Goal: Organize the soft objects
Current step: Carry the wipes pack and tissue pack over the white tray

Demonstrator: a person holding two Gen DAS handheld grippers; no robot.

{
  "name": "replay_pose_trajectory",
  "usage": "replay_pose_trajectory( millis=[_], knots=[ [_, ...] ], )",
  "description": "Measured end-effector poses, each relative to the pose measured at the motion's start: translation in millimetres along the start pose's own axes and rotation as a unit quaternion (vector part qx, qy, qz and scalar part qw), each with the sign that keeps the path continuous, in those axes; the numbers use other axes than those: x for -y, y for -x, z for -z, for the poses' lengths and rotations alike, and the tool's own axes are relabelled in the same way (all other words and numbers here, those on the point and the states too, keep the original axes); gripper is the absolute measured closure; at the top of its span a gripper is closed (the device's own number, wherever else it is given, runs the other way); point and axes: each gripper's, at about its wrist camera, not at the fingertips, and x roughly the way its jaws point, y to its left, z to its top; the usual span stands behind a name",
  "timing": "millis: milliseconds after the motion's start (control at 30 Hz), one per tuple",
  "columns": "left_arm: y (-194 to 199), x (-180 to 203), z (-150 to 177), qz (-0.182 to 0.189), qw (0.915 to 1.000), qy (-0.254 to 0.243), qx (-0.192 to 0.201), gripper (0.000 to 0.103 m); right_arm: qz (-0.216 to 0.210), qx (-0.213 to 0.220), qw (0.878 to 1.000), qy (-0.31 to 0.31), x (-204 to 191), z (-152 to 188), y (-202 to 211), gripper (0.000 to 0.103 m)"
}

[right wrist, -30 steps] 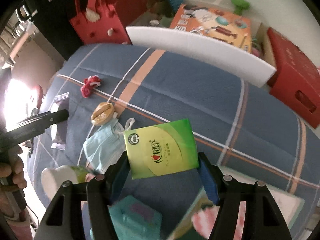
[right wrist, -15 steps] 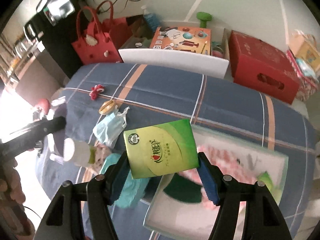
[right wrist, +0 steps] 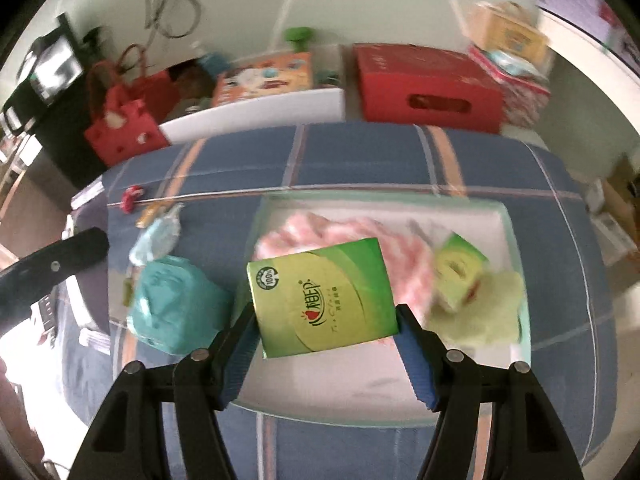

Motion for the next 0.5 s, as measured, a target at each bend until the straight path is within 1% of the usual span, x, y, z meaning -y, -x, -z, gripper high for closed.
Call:
replay_pose_trajectory(
  millis=[100,200,300,400,500],
  knots=[
    [-13,18,8,0.012,0.9998,-0.011,-0.007,0.06,0.003,-0.005,1.0,-0.023,19,12,-7,0.034],
    [-29,35,16,0.013,0.9995,-0.025,-0.015,0.06,0.032,-0.007,0.999,-0.041,40,22,-13,0.034],
    [-44,50,23,0.02,0.999,-0.031,-0.024,0.06,0.044,-0.01,0.997,-0.056,56,29,-19,0.034],
    [-58,62,30,0.024,0.9984,-0.041,-0.032,0.06,0.061,-0.014,0.996,-0.058,70,33,-23,0.034],
    [-71,72,37,0.028,0.9977,-0.049,-0.039,0.06,0.084,-0.014,0.994,-0.066,85,36,-22,0.034]
  ],
)
